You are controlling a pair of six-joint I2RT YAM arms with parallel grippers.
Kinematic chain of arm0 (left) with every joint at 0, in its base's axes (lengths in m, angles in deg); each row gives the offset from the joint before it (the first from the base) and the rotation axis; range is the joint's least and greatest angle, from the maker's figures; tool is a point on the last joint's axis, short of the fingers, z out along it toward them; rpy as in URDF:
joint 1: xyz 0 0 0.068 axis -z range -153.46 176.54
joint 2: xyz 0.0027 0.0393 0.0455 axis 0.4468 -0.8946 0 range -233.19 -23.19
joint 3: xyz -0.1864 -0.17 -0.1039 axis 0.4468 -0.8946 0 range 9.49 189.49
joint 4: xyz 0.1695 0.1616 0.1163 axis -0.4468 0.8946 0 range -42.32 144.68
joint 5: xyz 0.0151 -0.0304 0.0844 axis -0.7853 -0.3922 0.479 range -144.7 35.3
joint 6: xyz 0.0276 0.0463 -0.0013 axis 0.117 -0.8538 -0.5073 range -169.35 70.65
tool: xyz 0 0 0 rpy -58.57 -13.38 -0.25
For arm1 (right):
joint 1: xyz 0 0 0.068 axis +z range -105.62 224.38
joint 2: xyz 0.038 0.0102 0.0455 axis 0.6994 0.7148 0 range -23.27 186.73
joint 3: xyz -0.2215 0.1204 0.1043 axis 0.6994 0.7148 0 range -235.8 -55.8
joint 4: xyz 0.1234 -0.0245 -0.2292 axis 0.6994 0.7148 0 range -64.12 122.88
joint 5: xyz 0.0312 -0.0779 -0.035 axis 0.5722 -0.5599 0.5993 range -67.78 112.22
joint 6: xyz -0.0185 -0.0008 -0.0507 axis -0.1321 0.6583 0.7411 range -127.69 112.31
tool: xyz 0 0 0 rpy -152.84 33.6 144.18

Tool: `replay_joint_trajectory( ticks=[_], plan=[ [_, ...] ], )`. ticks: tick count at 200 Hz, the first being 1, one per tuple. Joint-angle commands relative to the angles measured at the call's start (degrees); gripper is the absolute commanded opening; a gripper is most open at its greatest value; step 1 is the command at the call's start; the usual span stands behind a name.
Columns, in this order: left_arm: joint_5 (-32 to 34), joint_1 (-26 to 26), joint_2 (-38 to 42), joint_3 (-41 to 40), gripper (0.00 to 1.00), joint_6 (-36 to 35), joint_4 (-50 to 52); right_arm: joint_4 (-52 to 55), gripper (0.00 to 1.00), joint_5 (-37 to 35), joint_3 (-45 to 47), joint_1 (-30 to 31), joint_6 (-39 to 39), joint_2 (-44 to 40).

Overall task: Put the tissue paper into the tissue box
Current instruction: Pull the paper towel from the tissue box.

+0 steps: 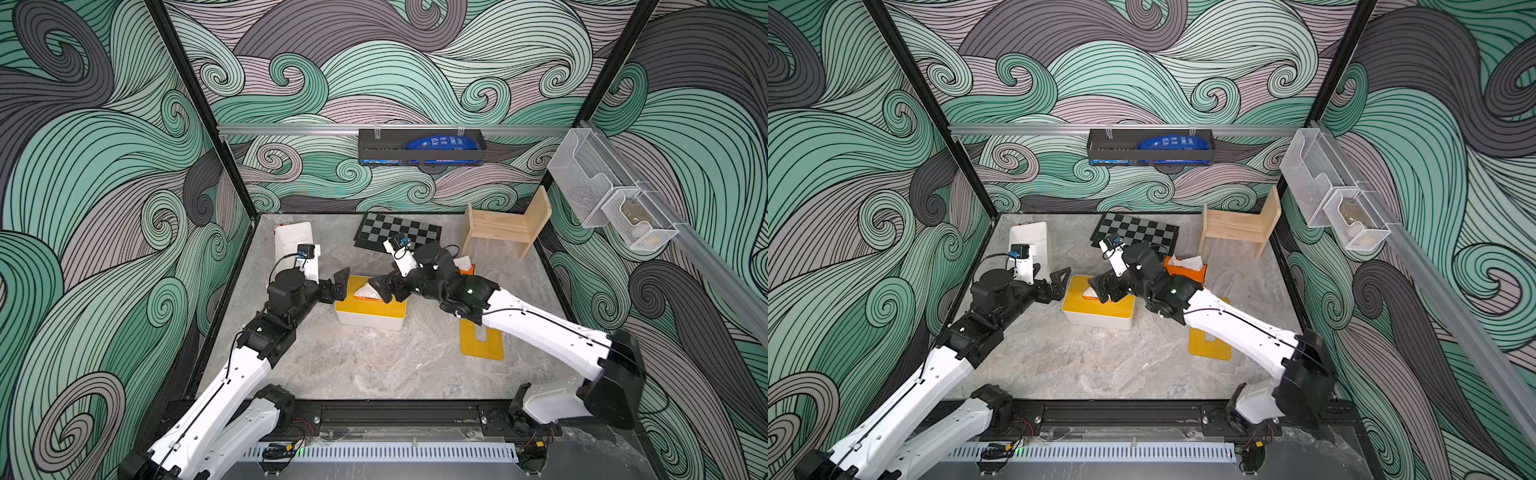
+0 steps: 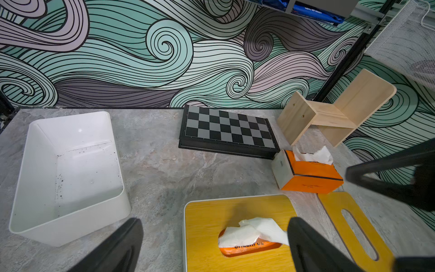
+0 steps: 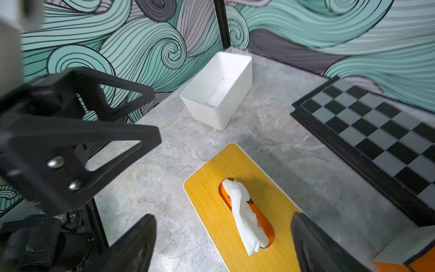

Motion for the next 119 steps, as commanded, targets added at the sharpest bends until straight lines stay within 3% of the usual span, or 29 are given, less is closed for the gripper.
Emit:
replay_joint_trajectory(
  ticks=[1,28,65,119],
  plan=[
    [-0.4,-0.1,-1.4,0.8,0.99,0.9,-0.1,0.5,1.00,-0.9,5.6,0.1,0.7,-2.6],
    [0.7,-0.1,-3.2,1.3,0.99,1.9,0.7,-2.6,1.00,-0.7,14.2,0.1,0.5,-6.3],
    [6.1,-1.2,-5.9,1.8,0.99,5.5,1.7,-15.1,1.00,0.6,29.2,0.1,-0.3,-13.3],
    [4.3,-3.5,-7.9,2.7,0.99,6.7,1.7,-33.8,1.00,0.0,45.4,0.0,2.5,-20.7]
  ],
)
